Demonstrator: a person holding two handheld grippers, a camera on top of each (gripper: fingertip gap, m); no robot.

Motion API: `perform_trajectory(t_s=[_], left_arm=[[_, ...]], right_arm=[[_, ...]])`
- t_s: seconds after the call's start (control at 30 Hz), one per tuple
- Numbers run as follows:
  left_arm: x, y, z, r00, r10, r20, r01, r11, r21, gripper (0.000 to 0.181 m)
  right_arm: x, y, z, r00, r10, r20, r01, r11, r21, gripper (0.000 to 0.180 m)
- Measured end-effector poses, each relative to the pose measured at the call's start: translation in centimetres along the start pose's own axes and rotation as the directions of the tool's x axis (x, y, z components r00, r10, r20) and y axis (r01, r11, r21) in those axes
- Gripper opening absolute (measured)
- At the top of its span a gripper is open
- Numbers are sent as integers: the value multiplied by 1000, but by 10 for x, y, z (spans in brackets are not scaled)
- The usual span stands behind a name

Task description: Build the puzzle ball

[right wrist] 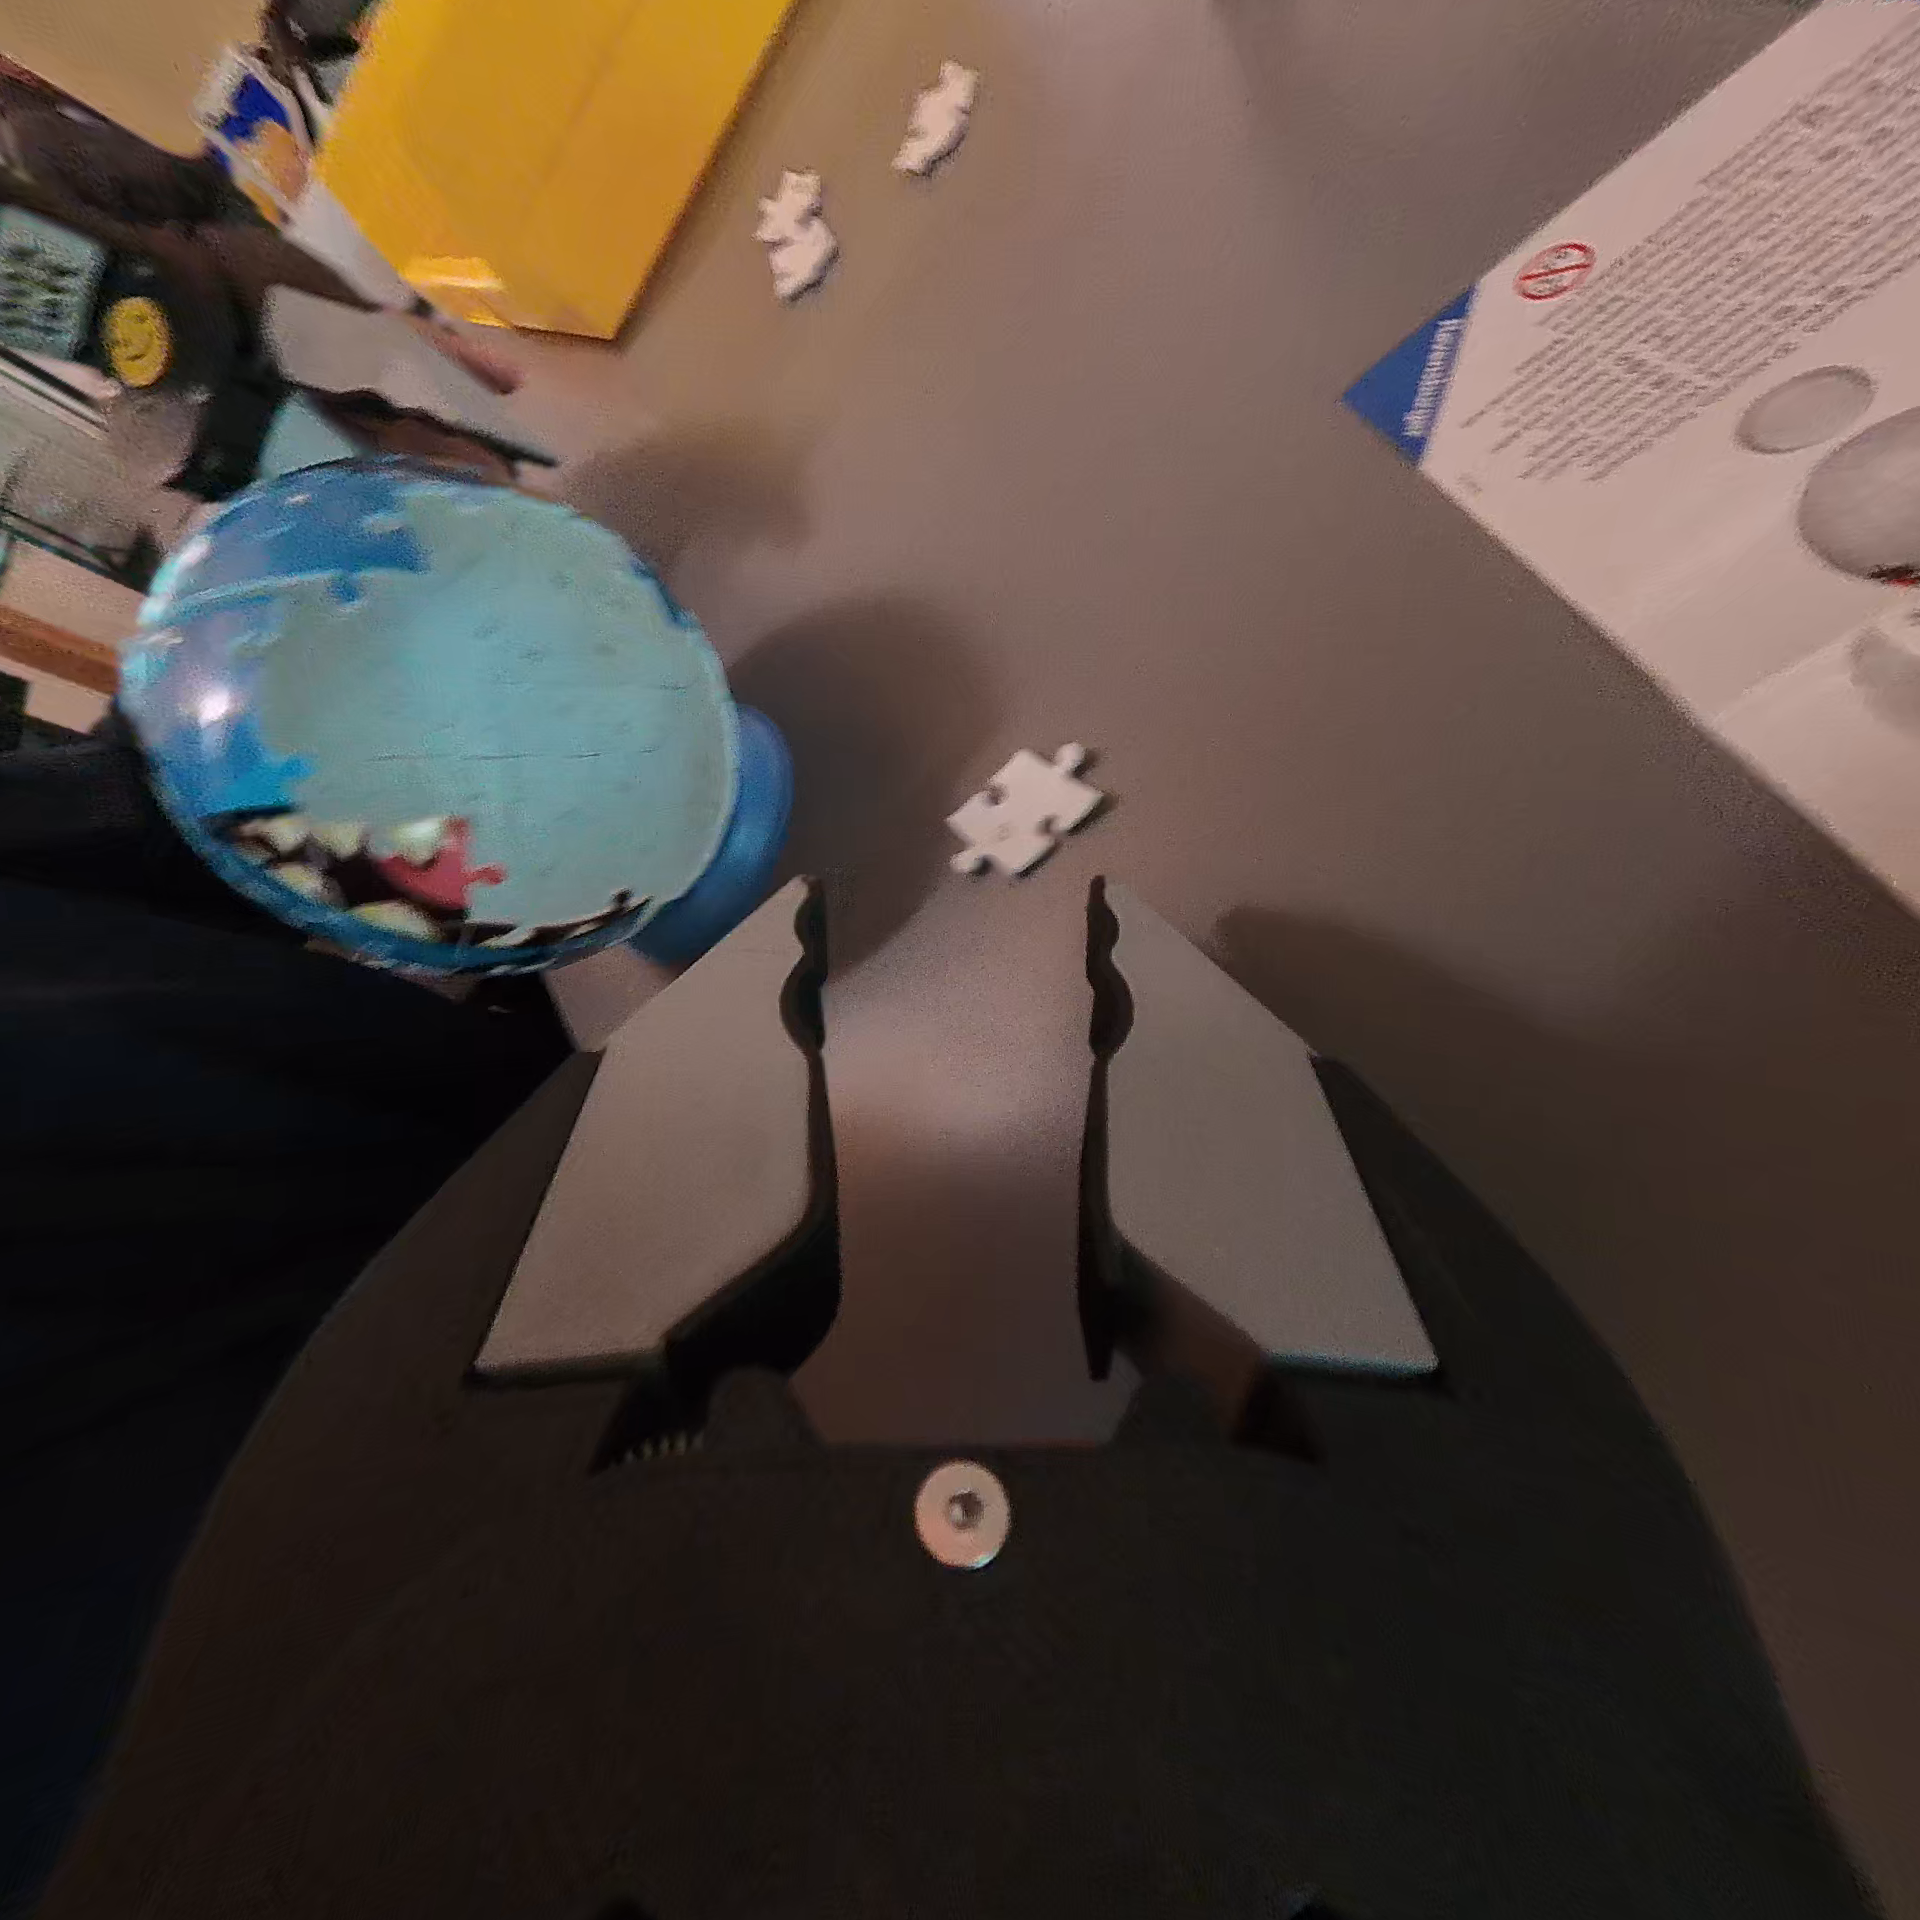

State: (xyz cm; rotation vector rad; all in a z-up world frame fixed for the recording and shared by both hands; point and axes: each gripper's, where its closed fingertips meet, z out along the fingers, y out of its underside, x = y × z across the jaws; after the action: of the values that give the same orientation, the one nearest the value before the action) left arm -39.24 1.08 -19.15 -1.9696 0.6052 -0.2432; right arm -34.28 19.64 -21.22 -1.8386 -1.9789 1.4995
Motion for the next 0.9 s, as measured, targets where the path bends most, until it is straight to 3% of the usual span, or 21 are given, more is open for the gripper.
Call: perform_trajectory(t_s=[0.27, 0.63, 0.9], left_arm=[[0, 5, 17, 999, 46, -22, -47, 998, -45, 105], [12, 2, 30, 995, 75, -67, -77, 996, -34, 102], [14, 1, 28, 996, 62, 69, -58, 996, -64, 96]], right_arm=[[-114, 35, 16, 965, -90, 247, 54, 987, 151, 60], [-118, 54, 60, 993, -81, 81, 70, 989, 126, 63], [-120, 49, 64, 993, -92, 70, 81, 987, 140, 68]])
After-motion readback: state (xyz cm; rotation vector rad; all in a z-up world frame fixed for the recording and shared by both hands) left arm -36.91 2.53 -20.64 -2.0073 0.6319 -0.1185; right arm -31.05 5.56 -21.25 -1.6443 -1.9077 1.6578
